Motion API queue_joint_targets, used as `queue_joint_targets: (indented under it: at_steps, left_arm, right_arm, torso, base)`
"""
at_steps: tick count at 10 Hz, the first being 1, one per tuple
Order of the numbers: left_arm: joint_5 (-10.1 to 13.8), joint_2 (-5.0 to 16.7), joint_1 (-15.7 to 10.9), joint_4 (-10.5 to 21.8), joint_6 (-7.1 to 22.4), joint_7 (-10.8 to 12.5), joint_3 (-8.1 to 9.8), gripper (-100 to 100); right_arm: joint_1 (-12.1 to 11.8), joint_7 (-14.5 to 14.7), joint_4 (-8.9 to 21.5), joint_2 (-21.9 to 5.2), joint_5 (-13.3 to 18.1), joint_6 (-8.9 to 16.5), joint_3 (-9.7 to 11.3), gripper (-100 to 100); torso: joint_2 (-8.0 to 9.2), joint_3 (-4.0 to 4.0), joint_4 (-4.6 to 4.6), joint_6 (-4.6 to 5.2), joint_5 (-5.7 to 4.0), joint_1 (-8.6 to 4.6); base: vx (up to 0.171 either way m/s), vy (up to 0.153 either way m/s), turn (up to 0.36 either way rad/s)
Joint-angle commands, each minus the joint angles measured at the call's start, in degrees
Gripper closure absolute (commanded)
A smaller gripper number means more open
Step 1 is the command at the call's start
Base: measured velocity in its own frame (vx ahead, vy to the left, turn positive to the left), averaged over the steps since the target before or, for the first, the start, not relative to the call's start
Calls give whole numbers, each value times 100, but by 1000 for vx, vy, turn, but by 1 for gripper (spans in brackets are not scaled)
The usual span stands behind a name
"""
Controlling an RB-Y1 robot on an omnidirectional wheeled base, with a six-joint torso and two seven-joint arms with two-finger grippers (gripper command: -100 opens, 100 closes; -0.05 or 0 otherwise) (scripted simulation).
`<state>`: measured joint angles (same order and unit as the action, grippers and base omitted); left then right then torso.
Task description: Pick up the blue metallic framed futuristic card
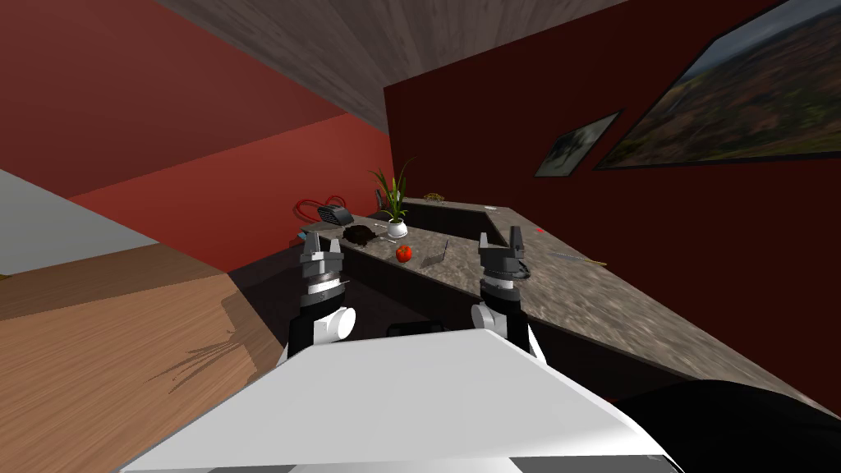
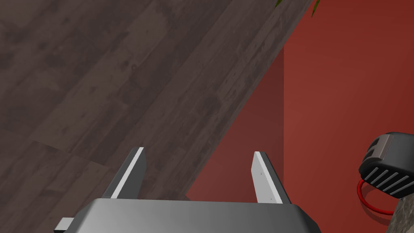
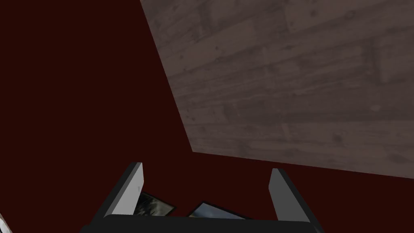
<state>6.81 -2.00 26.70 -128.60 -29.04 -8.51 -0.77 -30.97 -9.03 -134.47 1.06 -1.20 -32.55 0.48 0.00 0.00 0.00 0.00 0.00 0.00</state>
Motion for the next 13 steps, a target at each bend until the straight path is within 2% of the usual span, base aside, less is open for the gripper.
queue_joint_targets:
  at_steps: [1,6,7,13]
  left_arm:
    - [0,0,0,0,0,0,0,0]
    - [0,0,0,0,0,0,0,0]
    - [0,0,0,0,0,0,0,0]
    - [0,-1,0,0,0,0,-1,0]
  right_arm:
    - [12,32,33,-203,31,30,-15,-100]
    - [107,304,291,-811,294,277,-141,-100]
    - [167,477,451,-954,462,433,-222,-100]
    - [385,1127,1027,-1133,1093,1015,-525,-100]
  torso:
    - [0,0,0,0,0,0]
    - [-9,-5,-2,0,3,14]
    - [-11,-7,-3,0,3,15]
    - [-18,-11,-4,0,6,26]
  base:
    - [5,10,0]
    - [19,34,-1]
    - [44,82,0]
    - [42,81,-6]
